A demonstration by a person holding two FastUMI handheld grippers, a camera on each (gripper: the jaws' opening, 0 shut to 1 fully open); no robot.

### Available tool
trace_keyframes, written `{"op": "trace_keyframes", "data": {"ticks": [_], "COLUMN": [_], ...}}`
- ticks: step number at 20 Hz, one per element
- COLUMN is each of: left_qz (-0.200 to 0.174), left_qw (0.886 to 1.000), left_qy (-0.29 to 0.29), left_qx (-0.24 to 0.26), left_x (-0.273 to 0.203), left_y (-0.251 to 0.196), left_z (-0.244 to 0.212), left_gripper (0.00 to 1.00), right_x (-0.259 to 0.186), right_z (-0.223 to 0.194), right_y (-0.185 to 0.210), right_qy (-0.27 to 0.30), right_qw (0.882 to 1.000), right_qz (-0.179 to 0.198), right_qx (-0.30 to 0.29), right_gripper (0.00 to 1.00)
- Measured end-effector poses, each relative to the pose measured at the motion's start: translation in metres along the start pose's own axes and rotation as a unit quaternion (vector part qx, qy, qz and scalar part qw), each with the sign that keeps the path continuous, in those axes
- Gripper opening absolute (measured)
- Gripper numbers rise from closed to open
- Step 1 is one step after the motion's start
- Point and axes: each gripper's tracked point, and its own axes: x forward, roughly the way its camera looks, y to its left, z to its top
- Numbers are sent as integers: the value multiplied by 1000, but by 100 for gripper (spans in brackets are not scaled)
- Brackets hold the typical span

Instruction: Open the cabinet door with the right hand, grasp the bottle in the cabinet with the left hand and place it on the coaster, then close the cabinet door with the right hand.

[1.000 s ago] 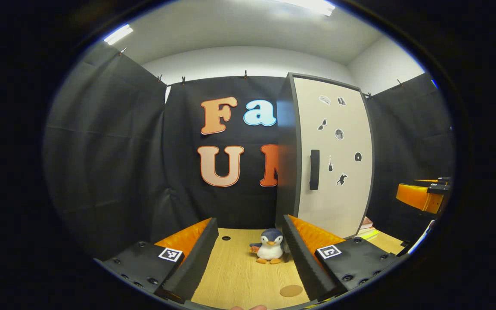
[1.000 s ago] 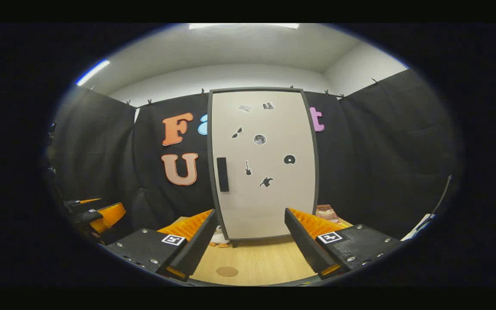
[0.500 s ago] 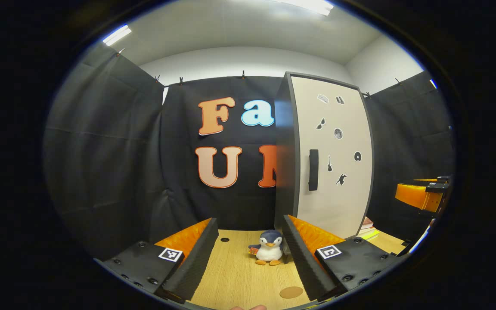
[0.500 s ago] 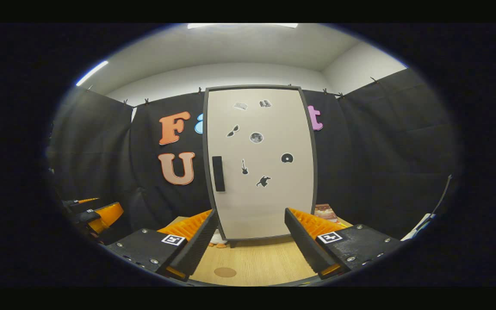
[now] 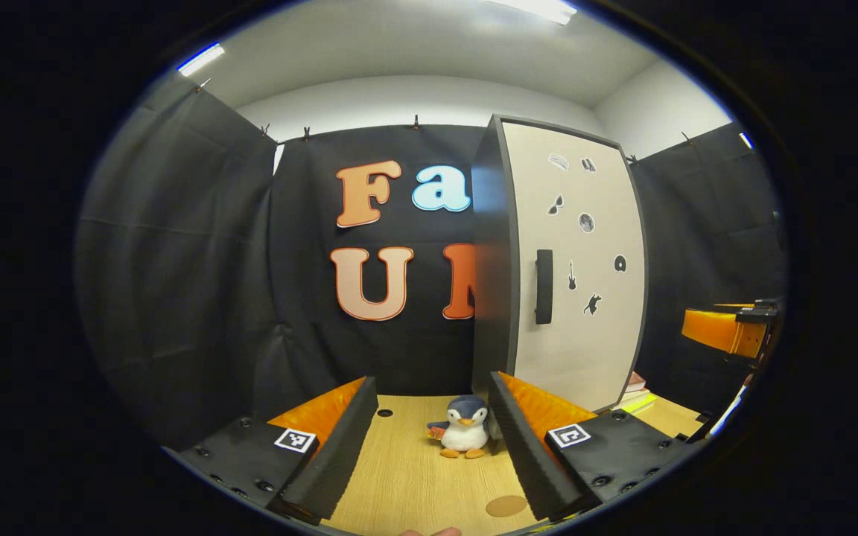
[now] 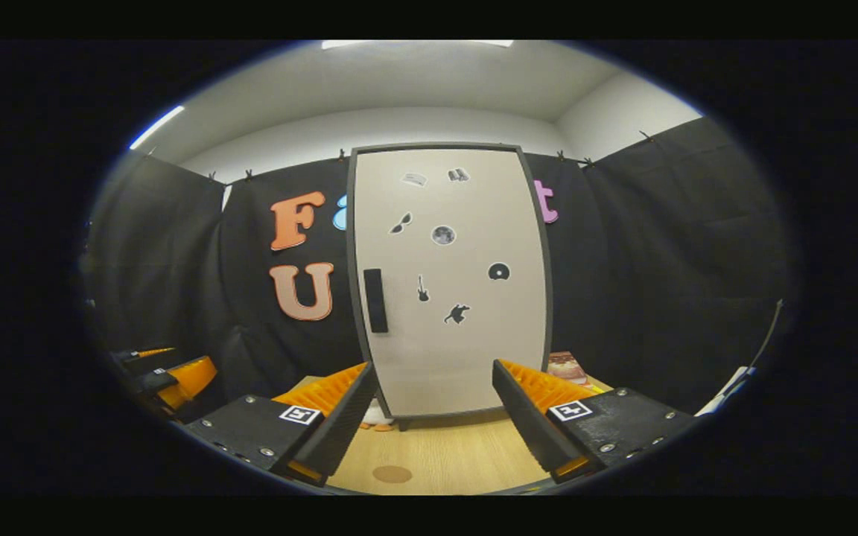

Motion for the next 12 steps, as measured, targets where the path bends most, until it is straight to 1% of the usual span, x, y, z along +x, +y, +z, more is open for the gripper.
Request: {"op": "trace_keyframes", "data": {"ticks": [2,6,7,8,9,10,12], "left_qz": [-7,-34,-36,-36,-35,-36,-28], "left_qw": [1000,999,999,999,999,999,999], "left_qy": [6,9,8,10,13,15,20], "left_qx": [-6,-15,-15,-16,-21,-26,-26], "left_x": [8,23,25,27,29,31,35], "left_y": [5,12,15,20,23,26,37], "left_z": [-6,-11,-10,-12,-14,-15,-19], "left_gripper": [98,98,97,100,100,98,98], "right_x": [6,21,26,32,39,46,66], "right_z": [0,4,6,7,8,11,16], "right_y": [9,31,37,43,50,56,65], "right_qy": [-1,-9,-11,-10,-10,-10,-10], "right_qw": [1000,1000,1000,1000,1000,1000,1000], "right_qz": [-5,-15,-15,-14,-11,-6,-1], "right_qx": [1,-8,-11,-14,-17,-18,-18], "right_gripper": [96,96,96,96,95,96,96]}}
